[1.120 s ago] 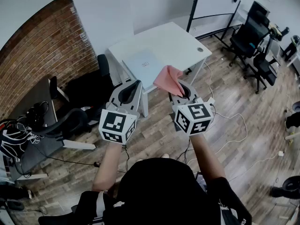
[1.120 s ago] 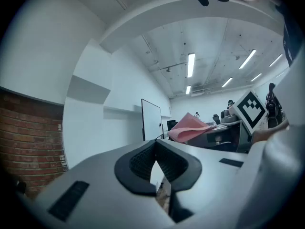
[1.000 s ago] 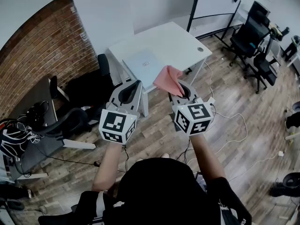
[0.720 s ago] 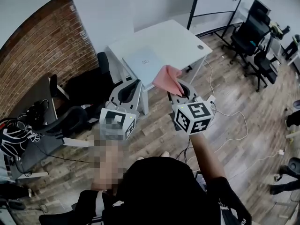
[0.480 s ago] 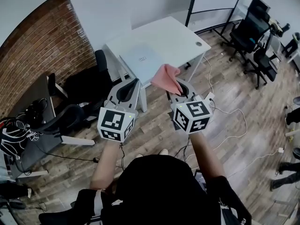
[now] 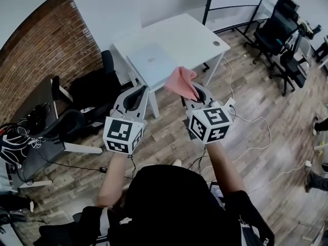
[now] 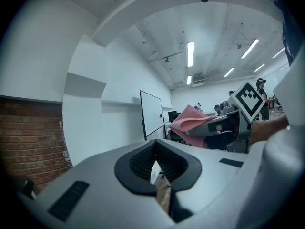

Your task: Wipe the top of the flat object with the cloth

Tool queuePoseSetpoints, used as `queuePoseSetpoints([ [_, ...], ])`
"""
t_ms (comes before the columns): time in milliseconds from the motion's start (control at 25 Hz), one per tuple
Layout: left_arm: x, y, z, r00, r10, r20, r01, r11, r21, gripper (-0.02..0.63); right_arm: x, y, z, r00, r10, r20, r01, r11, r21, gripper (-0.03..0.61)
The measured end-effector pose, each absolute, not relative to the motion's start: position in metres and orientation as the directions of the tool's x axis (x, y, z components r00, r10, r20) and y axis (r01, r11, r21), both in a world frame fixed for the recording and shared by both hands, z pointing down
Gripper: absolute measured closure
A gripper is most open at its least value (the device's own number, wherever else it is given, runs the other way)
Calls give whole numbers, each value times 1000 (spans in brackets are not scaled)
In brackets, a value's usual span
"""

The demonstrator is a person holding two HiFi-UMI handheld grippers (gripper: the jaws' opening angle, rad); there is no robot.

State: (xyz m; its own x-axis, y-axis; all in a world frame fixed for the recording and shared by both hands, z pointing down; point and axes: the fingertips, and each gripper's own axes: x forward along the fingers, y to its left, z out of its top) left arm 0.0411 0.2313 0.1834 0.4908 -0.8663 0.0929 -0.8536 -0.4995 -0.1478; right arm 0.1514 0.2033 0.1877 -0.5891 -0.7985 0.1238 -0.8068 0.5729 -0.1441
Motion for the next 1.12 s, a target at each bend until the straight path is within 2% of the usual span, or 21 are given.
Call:
queuePoseSetpoints([
  [280, 62, 233, 193, 479, -869, 126, -853, -494, -169, 602, 172, 200, 200, -604, -786, 134, -795, 581, -177, 534],
  [560, 54, 222, 197, 438, -889, 132, -874, -455, -169, 601, 183, 186, 209, -608, -782, 141, -791, 580, -193, 534],
  [1120, 36, 155, 202, 465, -879, 107, -868, -477, -140, 602, 155, 125, 227, -602, -777, 184, -797, 575, -185, 534],
])
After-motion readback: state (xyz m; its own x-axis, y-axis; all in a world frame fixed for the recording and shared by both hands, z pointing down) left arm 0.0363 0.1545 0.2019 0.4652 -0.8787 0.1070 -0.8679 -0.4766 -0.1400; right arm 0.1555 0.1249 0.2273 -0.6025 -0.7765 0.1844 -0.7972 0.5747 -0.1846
